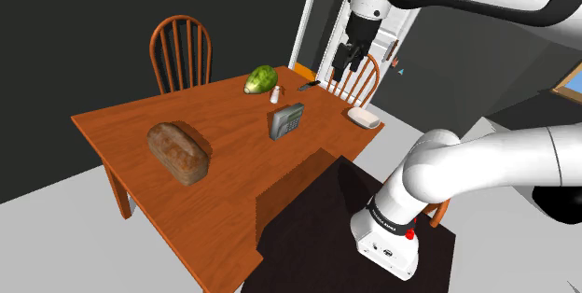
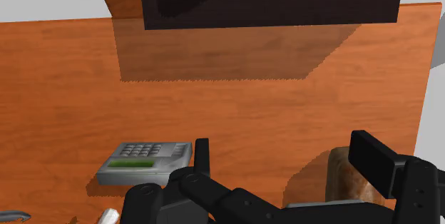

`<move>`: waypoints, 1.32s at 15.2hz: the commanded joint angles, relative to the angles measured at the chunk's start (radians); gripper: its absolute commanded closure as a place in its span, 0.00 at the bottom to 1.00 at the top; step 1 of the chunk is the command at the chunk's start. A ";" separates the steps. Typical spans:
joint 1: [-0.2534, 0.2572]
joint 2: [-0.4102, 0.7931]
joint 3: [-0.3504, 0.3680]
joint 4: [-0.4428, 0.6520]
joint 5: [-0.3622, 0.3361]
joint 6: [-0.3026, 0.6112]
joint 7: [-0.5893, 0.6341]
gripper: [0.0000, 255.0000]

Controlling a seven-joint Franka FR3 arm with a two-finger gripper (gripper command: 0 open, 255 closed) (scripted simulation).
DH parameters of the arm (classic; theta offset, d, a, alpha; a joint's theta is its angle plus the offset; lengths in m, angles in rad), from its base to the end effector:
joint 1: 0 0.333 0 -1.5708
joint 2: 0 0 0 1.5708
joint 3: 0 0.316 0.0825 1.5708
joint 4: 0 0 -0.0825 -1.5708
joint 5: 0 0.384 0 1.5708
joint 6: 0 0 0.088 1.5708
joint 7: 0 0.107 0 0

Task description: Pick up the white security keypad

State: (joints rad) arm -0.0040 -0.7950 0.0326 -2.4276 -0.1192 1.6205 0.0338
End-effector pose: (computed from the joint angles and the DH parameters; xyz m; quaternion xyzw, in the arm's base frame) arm 0.3074 -0.0010 0.5646 0.9974 -0.0042 -0.0043 0.0712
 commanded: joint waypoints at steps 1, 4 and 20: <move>0.000 0.000 0.000 0.000 0.000 0.000 0.000 0.00; -0.031 0.094 0.015 -0.010 0.013 0.096 0.096 0.00; -0.177 0.684 0.031 0.137 0.019 0.503 0.563 0.00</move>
State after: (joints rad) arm -0.1749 -0.1476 0.0646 -2.3065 -0.1000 2.1037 0.5650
